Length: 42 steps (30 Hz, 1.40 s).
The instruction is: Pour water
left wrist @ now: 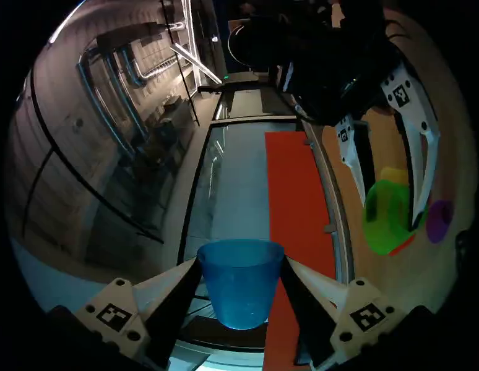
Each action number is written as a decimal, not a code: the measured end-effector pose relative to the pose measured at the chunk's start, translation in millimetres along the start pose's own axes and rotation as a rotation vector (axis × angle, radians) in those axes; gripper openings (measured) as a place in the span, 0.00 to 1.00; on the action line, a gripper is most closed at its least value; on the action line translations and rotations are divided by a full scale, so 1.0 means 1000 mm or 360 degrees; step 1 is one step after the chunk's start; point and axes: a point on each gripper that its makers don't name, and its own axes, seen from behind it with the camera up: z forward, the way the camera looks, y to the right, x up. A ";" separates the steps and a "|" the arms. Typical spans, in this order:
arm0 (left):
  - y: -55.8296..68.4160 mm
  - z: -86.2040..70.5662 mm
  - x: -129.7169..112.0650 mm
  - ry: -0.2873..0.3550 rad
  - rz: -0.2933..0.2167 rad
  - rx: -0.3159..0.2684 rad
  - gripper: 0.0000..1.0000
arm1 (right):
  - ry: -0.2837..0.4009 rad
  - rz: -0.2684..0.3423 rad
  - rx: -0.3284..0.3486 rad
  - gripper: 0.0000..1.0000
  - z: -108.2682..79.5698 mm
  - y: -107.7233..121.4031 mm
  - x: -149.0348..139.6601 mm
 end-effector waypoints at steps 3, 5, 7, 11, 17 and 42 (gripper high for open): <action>0.000 0.001 -0.004 -0.0008 -0.0080 -0.0004 0.86 | 0.0005 0.0000 -0.0002 0.91 0.000 0.000 0.002; 0.002 0.001 -0.006 -0.0016 -0.0162 -0.0016 0.86 | 0.0008 0.0001 -0.0004 0.91 0.000 0.000 0.003; 0.004 0.001 -0.008 -0.0018 -0.0264 -0.0033 0.86 | 0.0010 0.0000 -0.0006 0.91 0.000 0.000 0.004; 0.008 0.001 -0.012 -0.0025 -0.0455 -0.0067 0.86 | 0.0013 0.0001 -0.0010 0.90 0.000 0.001 0.005; 0.013 0.004 -0.022 -0.0063 -0.0675 -0.0093 0.86 | 0.0018 -0.0001 -0.0021 0.90 0.000 0.002 0.006; 0.027 -0.003 -0.043 -0.0155 -0.1448 -0.0173 0.86 | 0.0038 0.0014 -0.0043 0.91 -0.003 0.005 0.010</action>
